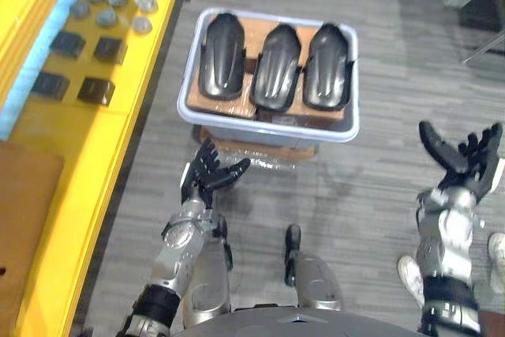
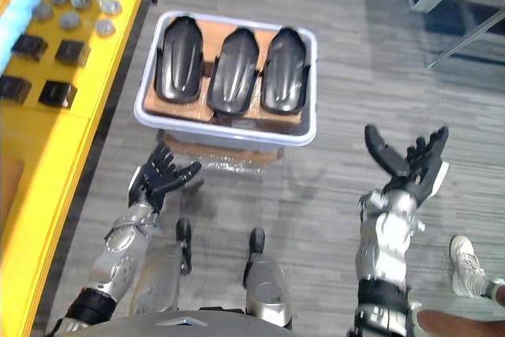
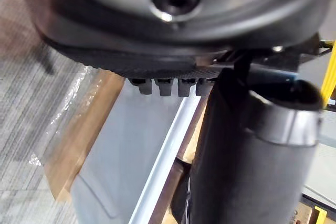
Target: Walk over and take three plastic housings, then place them on the shelf
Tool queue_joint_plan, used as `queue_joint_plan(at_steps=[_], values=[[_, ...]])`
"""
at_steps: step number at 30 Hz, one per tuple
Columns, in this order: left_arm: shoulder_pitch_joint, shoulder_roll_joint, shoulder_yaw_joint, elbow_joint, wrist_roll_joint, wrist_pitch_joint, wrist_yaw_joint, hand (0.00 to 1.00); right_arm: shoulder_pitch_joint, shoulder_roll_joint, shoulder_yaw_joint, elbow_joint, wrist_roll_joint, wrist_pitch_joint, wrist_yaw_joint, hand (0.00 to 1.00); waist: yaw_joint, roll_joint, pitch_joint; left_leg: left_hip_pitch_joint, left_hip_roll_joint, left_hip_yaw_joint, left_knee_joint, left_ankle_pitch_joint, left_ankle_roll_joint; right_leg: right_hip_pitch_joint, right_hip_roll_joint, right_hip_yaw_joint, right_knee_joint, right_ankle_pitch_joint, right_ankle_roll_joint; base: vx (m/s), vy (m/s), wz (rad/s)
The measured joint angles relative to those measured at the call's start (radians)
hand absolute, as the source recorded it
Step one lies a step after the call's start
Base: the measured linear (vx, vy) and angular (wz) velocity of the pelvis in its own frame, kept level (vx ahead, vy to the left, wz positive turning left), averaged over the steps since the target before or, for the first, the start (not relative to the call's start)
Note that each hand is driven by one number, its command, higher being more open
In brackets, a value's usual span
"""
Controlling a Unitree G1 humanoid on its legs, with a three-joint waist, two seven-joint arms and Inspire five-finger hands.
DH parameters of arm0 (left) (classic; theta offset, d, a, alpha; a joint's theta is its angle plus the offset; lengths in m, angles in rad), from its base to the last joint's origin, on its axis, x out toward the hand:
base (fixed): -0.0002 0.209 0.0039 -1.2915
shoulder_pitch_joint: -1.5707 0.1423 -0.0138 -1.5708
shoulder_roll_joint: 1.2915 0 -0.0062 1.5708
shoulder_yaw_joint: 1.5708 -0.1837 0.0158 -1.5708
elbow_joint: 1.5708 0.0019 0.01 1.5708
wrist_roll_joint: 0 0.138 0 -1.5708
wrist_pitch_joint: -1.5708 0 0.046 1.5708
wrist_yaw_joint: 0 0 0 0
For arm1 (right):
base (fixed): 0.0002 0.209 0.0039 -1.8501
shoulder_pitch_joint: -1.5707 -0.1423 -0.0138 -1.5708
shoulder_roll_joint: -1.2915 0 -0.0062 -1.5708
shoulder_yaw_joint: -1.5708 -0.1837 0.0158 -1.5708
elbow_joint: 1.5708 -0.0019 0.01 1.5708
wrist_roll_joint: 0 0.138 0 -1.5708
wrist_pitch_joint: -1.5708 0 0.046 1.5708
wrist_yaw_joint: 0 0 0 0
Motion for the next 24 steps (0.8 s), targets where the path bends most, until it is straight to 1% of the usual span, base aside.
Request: queue_joint_plan(at_steps=[1, 3, 4, 6, 7, 10, 12, 13, 14, 15, 16, 17, 20, 22, 24], values=[[-0.003, 0.0, -0.004, 0.006, 0.0, 0.0, 0.0, 1.0, -0.028, -0.023, 0.006, 0.037, 0.017, 0.004, 0.005, 1.0, 0.008, 0.006, 0.002, -0.014, 0.0, -0.003, 0.011, -0.003, 0.001, -0.008, 0.0, -0.002, 0.001, 0.001, 0.001, -0.06, 0.053, 0.13], [-0.011, 0.002, -0.015, 0.045, 0.0, -0.012, 0.0, 1.0, -0.124, -0.102, 0.042, 0.166, 0.039, 0.021, 0.023, 1.0, 0.029, 0.028, 0.011, -0.056, -0.001, -0.017, 0.05, -0.018, 0.006, -0.026, 0.0, -0.014, 0.007, 0.003, 0.004, -0.04, 0.056, 0.14], [-0.013, 0.005, -0.02, 0.069, 0.0, -0.015, 0.0, 1.0, -0.161, -0.129, 0.056, 0.212, 0.052, 0.029, 0.033, 1.0, 0.033, 0.039, 0.018, -0.07, -0.003, -0.024, 0.066, -0.024, 0.01, -0.029, 0.0, -0.019, 0.01, 0.003, 0.004, -0.03, 0.066, 0.1], [-0.009, 0.01, -0.024, 0.112, 0.001, -0.015, 0.0, 1.0, -0.236, -0.172, 0.098, 0.291, 0.065, 0.038, 0.051, 1.0, 0.041, 0.047, 0.02, -0.097, -0.005, -0.027, 0.089, -0.032, 0.015, -0.051, -0.002, -0.02, 0.022, 0.003, 0.005, -0.02, 0.062, 0.05], [-0.013, 0.009, -0.03, 0.155, 0.002, -0.015, 0.001, 1.0, -0.277, -0.224, 0.132, 0.338, 0.067, 0.04, 0.063, 1.0, 0.056, 0.061, 0.028, -0.115, -0.008, -0.031, 0.105, -0.035, 0.019, -0.065, -0.005, -0.021, 0.033, 0.003, 0.005, -0.02, 0.056, 0.05], [-0.013, 0.007, -0.045, 0.193, 0.001, -0.016, 0.001, 1.0, -0.368, -0.292, 0.177, 0.416, 0.077, 0.06, 0.076, 1.0, 0.061, 0.084, 0.041, -0.135, -0.018, -0.039, 0.115, -0.032, 0.024, -0.08, -0.015, -0.028, 0.045, 0.002, 0.006, -0.03, 0.053, 0.1], [-0.012, 0.007, -0.063, 0.222, 0.001, -0.018, 0.001, 1.0, -0.447, -0.339, 0.224, 0.471, 0.077, 0.078, 0.088, 1.0, 0.069, 0.104, 0.046, -0.152, -0.026, -0.038, 0.116, -0.028, 0.03, -0.106, -0.025, -0.031, 0.065, 0.0, 0.01, -0.05, 0.036, 0.01], [-0.015, 0.006, -0.067, 0.227, 0.001, -0.018, 0.001, 1.0, -0.463, -0.351, 0.236, 0.485, 0.077, 0.081, 0.089, 1.0, 0.072, 0.107, 0.048, -0.158, -0.026, -0.038, 0.116, -0.027, 0.031, -0.114, -0.027, -0.031, 0.072, -0.001, 0.011, -0.05, 0.019, -0.03], [-0.022, 0.005, -0.076, 0.235, 0.001, -0.019, 0.002, 1.0, -0.494, -0.371, 0.254, 0.517, 0.077, 0.096, 0.096, 1.0, 0.08, 0.114, 0.05, -0.167, -0.029, -0.039, 0.113, -0.021, 0.038, -0.128, -0.03, -0.032, 0.078, -0.001, 0.011, -0.05, 0.011, 0.04], [-0.03, 0.003, -0.09, 0.244, 0.0, -0.021, 0.002, 1.0, -0.516, -0.399, 0.273, 0.549, 0.076, 0.117, 0.105, 1.0, 0.085, 0.126, 0.057, -0.169, -0.034, -0.041, 0.11, -0.014, 0.039, -0.132, -0.035, -0.036, 0.085, -0.002, 0.012, -0.04, 0.007, 0.11], [-0.034, 0.002, -0.1, 0.252, 0.0, -0.024, 0.003, 1.0, -0.527, -0.411, 0.28, 0.567, 0.076, 0.129, 0.106, 1.0, 0.084, 0.132, 0.059, -0.168, -0.038, -0.045, 0.106, -0.011, 0.04, -0.132, -0.039, -0.041, 0.09, -0.004, 0.015, -0.03, 0.005, 0.17], [-0.039, -0.002, -0.106, 0.264, 0.0, -0.029, 0.001, 1.0, -0.545, -0.425, 0.29, 0.589, 0.076, 0.156, 0.106, 1.0, 0.087, 0.141, 0.06, -0.169, -0.043, -0.05, 0.099, -0.004, 0.041, -0.135, -0.043, -0.044, 0.092, -0.005, 0.015, -0.02, 0.006, 0.13], [-0.042, -0.003, -0.107, 0.272, -0.005, -0.033, 0.0, 1.0, -0.593, -0.433, 0.31, 0.655, 0.074, 0.214, 0.106, 1.0, 0.088, 0.144, 0.06, -0.17, -0.054, -0.055, 0.079, 0.016, 0.042, -0.151, -0.053, -0.051, 0.108, -0.009, 0.016, -0.02, -0.003, 0.1], [-0.041, -0.004, -0.118, 0.275, -0.009, -0.034, -0.001, 1.0, -0.618, -0.442, 0.31, 0.711, 0.072, 0.235, 0.104, 1.0, 0.089, 0.152, 0.059, -0.174, -0.056, -0.062, 0.077, 0.022, 0.042, -0.151, -0.054, -0.059, 0.11, -0.009, 0.016, -0.01, -0.007, 0.13], [-0.044, -0.006, -0.135, 0.289, -0.017, -0.034, -0.003, 1.0, -0.647, -0.467, 0.31, 0.752, 0.06, 0.263, 0.103, 1.0, 0.095, 0.168, 0.062, -0.179, -0.059, -0.068, 0.069, 0.027, 0.041, -0.159, -0.056, -0.067, 0.119, -0.012, 0.014, -0.03, -0.004, 0.09]])
